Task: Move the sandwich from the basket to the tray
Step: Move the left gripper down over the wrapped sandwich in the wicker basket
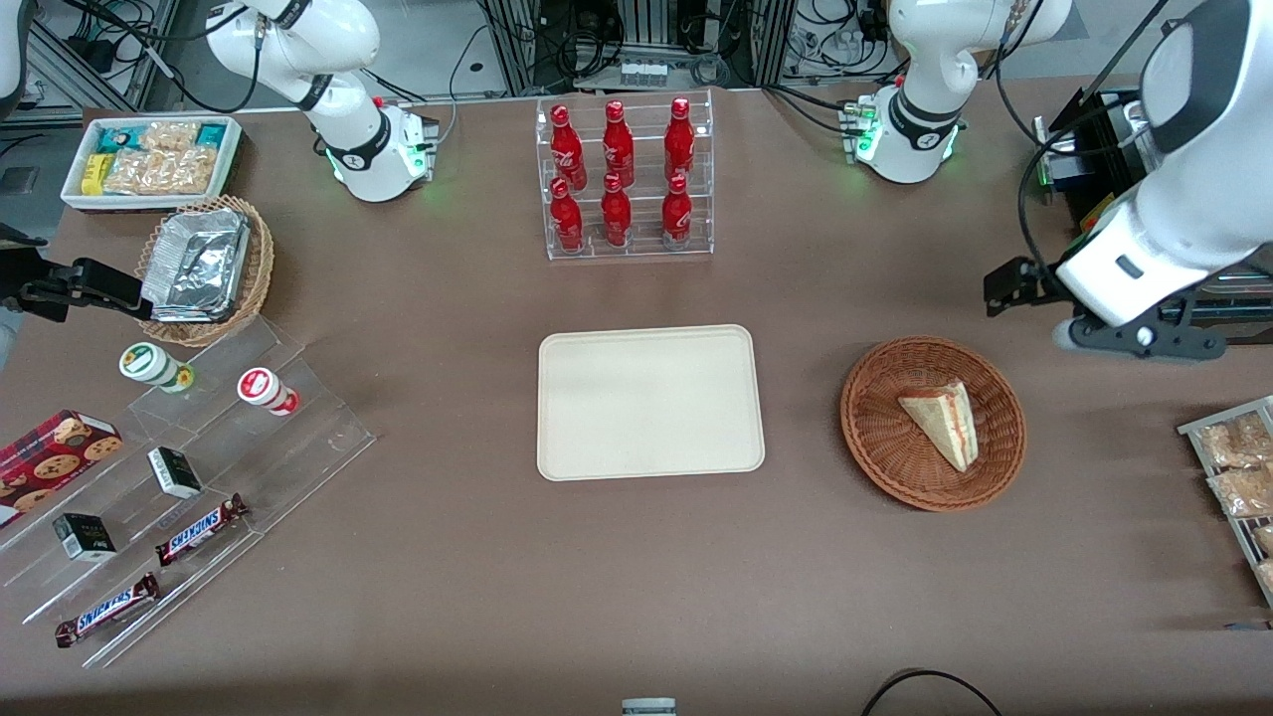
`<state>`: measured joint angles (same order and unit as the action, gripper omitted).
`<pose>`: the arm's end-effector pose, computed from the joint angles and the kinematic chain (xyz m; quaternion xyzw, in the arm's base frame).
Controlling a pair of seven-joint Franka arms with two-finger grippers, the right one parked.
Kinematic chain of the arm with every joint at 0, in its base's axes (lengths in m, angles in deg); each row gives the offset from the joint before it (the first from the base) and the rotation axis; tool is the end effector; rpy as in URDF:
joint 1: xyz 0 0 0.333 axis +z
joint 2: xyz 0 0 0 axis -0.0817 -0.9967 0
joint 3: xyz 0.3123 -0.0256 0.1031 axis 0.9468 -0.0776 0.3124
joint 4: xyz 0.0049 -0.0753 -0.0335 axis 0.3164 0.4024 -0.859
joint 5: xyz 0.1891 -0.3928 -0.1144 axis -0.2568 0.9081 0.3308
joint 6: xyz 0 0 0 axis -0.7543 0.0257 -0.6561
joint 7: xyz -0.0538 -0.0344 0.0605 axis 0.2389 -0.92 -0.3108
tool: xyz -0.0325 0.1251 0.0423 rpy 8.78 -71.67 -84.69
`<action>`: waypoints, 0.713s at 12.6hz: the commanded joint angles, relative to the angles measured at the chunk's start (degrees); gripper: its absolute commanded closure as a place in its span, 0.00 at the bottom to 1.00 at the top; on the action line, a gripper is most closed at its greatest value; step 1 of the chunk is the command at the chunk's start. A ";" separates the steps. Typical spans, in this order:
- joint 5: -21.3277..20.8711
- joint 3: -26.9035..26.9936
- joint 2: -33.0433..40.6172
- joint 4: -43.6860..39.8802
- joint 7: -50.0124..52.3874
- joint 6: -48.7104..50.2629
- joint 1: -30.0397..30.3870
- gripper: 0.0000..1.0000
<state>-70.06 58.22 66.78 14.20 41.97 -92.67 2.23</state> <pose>0.6264 -0.0972 0.5374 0.9963 -0.0673 -0.0534 0.0034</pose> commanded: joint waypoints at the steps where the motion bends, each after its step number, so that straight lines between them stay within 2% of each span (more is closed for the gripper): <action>1: -0.69 -0.26 0.27 7.49 -0.07 -6.28 0.61 0.00; 7: -1.05 2.02 0.18 30.86 -0.07 -35.88 0.61 0.00; 9: -1.05 2.82 -0.43 33.80 0.71 -40.74 0.61 0.00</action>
<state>-70.42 60.80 65.08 45.00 41.93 -130.05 2.37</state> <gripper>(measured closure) 0.000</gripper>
